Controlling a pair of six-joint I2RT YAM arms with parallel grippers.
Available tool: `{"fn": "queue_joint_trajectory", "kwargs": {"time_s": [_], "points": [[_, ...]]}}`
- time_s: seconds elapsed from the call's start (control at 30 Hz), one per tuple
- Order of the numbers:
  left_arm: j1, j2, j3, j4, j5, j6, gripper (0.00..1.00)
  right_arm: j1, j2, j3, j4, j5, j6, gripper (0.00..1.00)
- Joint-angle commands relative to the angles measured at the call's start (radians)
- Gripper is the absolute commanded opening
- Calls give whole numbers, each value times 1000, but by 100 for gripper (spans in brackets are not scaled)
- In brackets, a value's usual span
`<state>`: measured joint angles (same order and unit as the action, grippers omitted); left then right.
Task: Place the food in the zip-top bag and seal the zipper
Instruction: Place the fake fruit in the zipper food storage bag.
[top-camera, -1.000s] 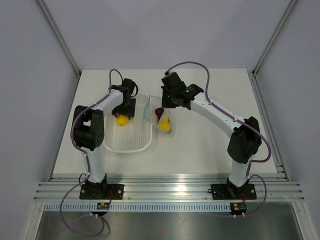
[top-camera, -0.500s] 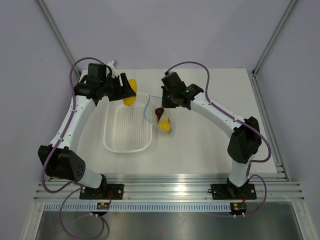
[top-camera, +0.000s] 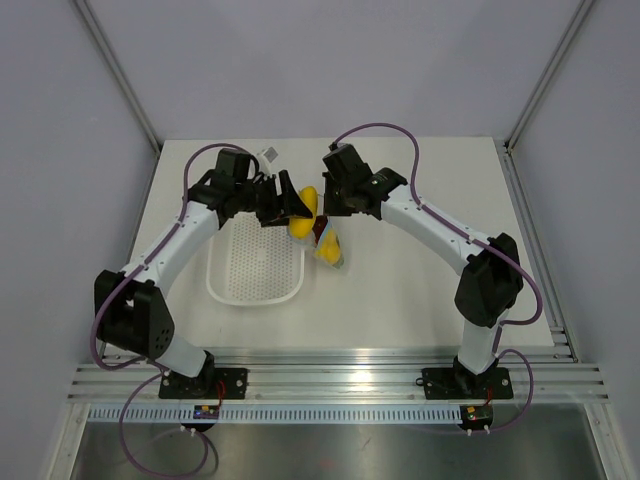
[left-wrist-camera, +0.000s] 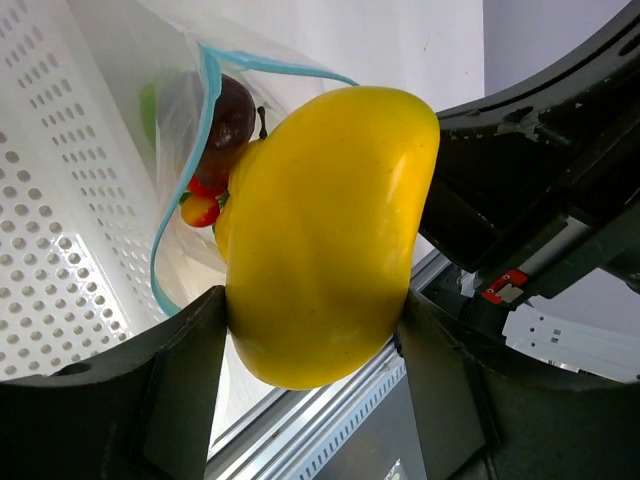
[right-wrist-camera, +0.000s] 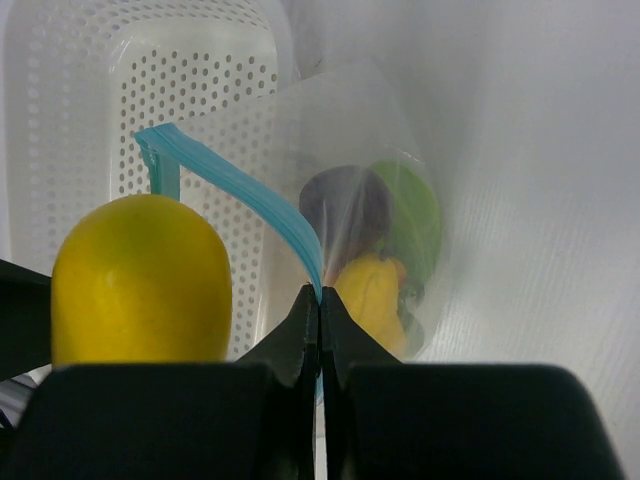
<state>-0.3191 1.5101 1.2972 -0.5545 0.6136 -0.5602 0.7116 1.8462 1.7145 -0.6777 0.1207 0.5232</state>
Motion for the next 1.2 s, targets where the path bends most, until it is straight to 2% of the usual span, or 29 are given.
{"fn": "queue_joint_trajectory", "kwargs": {"time_s": [0.0,0.13,0.2,0.23,0.33,0.37,0.6,0.67,0.8,0.93,1.03,1.17], "points": [[-18,4,-12,94,-10,-33,37,0,-30,43,24,17,-6,0],[-24,31,-18,102,-26,-43,39,0,-33,46,21,17,-6,0],[-29,36,-18,97,-34,-46,44,0,-35,45,20,20,-8,0],[-31,39,-18,97,-34,-49,63,0,-35,45,18,22,-6,0],[-32,38,-10,88,-32,-44,85,0,-35,45,20,20,-5,0],[-32,30,-9,84,-37,-41,87,0,-35,43,18,20,-5,0],[-31,-36,65,-11,-72,6,87,0,-35,37,18,25,-8,0],[-25,-60,86,-41,-86,20,84,0,-31,37,17,22,-11,0],[21,-106,73,-59,-92,36,71,-4,-35,33,27,-1,-63,0],[26,-110,50,-93,-159,97,73,-15,-80,-32,127,-110,-143,0],[23,-74,22,-81,-180,105,75,-18,-85,-36,124,-154,-193,0],[-6,-9,31,-81,-291,123,77,-18,-85,-30,113,-188,-223,0]]}}
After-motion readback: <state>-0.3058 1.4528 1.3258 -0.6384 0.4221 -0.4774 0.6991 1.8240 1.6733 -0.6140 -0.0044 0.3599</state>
